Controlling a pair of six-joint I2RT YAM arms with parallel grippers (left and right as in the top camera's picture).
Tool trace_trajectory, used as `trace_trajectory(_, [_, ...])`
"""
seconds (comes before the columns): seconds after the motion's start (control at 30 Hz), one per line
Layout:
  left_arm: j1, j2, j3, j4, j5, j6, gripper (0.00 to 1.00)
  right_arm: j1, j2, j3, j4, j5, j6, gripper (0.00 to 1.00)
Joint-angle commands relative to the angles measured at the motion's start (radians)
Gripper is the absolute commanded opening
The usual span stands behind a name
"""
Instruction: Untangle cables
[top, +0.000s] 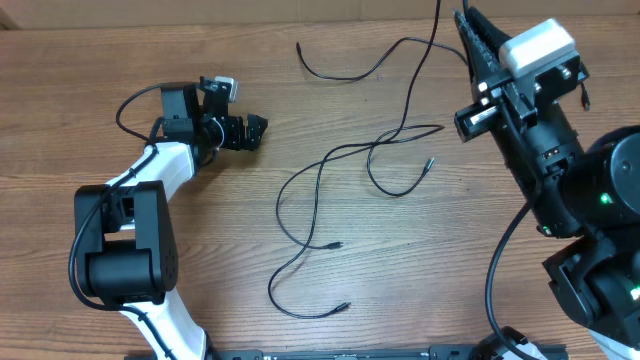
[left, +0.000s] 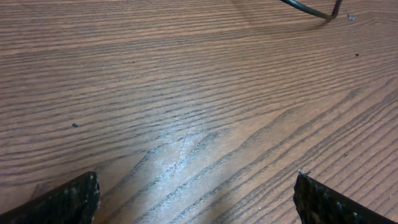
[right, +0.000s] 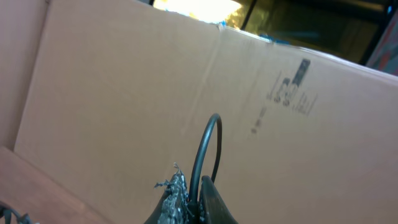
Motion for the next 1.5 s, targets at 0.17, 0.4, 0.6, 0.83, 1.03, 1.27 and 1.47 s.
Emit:
trace_trajectory(0.17, [0.002,0.008,0.012,0.004,-0.003,-0.010,1.00,0.003,-0.006,0.024,0.029,-0.025,-0.031,0.04])
trace_trajectory(0.4, [0.002,0.008,0.012,0.004,-0.003,-0.010,1.00,0.003,-0.002,0.024,-0.090,-0.024,-0.030,0.04])
trace_trajectory(0.6, [0.002,0.008,0.012,0.004,-0.003,-0.010,1.00,0.003,0.000,0.024,-0.157,-0.024,-0.030,0.04])
trace_trajectory(0.83, [0.002,0.008,0.012,0.004,-0.003,-0.010,0.99,0.002,0.012,0.024,-0.271,-0.021,-0.030,0.04])
trace_trajectory(1.03, [0.002,0.008,0.012,0.004,-0.003,-0.010,1.00,0.002,0.023,0.024,-0.284,-0.021,-0.030,0.04])
trace_trajectory(1.27, [0.002,0.008,0.012,0.004,-0.003,-0.010,0.99,0.002,0.030,0.024,-0.289,-0.021,-0.030,0.04])
trace_trajectory(1.47, [0.002,0.008,0.012,0.004,-0.003,-0.010,1.00,0.002,0.030,0.024,-0.288,-0.021,-0.030,0.04])
